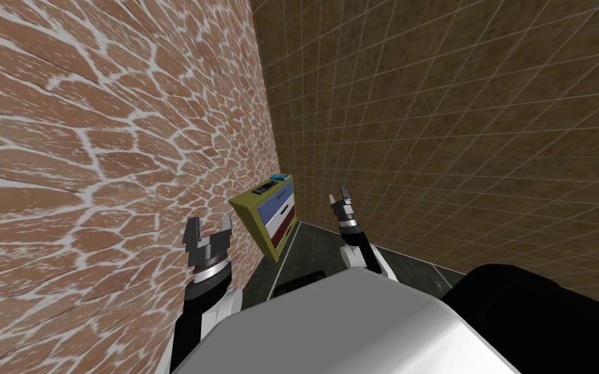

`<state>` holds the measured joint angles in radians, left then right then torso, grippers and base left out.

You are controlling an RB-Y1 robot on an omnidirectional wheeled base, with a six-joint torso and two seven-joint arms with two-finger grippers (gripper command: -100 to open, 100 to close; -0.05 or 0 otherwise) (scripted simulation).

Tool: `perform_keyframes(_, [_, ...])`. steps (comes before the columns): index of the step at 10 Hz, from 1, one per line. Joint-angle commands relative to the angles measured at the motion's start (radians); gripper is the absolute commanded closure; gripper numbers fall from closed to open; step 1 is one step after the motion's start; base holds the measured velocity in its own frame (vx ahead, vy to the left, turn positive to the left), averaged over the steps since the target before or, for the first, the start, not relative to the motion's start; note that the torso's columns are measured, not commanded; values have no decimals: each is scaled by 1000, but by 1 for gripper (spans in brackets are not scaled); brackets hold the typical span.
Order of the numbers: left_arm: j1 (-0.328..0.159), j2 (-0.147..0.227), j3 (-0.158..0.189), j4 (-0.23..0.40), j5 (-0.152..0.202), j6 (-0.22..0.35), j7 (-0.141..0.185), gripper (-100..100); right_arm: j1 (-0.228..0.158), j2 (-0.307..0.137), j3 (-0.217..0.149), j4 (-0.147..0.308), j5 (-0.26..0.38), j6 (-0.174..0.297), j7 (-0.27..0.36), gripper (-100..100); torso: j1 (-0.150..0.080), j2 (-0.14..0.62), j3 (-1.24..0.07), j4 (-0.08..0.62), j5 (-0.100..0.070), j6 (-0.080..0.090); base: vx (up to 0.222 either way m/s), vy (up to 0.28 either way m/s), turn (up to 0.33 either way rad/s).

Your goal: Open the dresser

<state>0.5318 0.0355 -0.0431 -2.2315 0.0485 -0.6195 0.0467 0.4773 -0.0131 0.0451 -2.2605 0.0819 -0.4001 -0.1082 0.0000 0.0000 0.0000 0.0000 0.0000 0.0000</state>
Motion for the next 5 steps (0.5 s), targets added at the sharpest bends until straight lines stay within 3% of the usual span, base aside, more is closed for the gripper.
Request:
perform_keyframes(1, [0,0,0,0,0,0,0,0,0,0,0,0,0,0,0,0,0,40,-82,41,0,0,0,0,0])
perform_keyframes(5, [0,0,0,0,0,0,0,0,0,0,0,0,0,0,0,0,0,322,-644,322,0,0,0,0,0])
